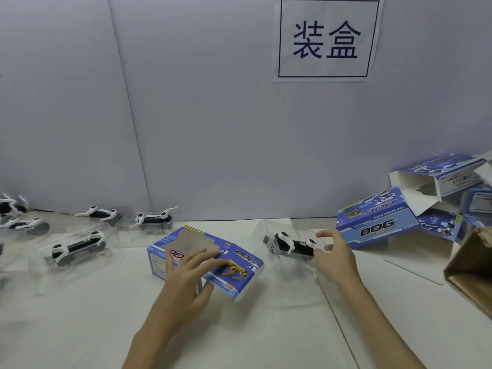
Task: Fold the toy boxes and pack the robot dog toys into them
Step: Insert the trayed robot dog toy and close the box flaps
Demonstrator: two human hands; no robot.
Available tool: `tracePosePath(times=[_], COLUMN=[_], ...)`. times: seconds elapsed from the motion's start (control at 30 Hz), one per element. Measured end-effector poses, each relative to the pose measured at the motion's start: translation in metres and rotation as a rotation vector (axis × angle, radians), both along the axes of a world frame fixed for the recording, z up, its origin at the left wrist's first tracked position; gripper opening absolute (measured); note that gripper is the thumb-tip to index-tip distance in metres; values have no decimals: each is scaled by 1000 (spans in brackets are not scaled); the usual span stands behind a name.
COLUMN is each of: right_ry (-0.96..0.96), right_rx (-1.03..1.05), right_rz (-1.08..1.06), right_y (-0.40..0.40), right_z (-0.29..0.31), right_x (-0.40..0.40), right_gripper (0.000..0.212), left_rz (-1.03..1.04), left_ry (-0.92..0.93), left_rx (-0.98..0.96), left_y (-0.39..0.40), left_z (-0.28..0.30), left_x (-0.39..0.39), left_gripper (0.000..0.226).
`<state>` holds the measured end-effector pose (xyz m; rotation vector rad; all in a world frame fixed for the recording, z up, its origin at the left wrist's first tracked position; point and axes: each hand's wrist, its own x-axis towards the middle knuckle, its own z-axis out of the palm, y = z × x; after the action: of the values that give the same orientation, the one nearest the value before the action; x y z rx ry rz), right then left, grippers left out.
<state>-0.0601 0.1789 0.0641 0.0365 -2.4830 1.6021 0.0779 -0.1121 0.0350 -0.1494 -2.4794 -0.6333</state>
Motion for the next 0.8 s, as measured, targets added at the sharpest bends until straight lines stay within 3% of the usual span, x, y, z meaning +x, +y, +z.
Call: tracePosePath(times=[0.13, 0.2, 0.3, 0.33, 0.53, 0.7, 0.8], right_ry=[-11, -17, -58, -76, -157, -112, -86], right_rx=[45, 30, 47, 64, 327, 699, 665], right_rz=[-17, -44, -28, 5, 305, 560, 739], right_y=[1, 6, 14, 15, 8, -25, -31], right_z=[1, 2, 1, 1, 14, 13, 14], right_x=[-3, -7, -9, -9, 5, 36, 44], right_gripper=[37, 39, 41, 42, 69, 57, 74], left_rz=[62, 126, 190, 198, 213, 203, 190], left_ry=[147, 217, 200, 210, 190, 203, 192], left_rx=[87, 248, 613, 650, 696, 650, 568], left_y=[7, 11, 6, 5, 10, 11, 13], left_z=[0, 1, 3, 4, 4, 3, 0], left_x=[-2, -4, -10, -11, -12, -14, -16], left_gripper=[33, 22, 58, 58, 53, 52, 52])
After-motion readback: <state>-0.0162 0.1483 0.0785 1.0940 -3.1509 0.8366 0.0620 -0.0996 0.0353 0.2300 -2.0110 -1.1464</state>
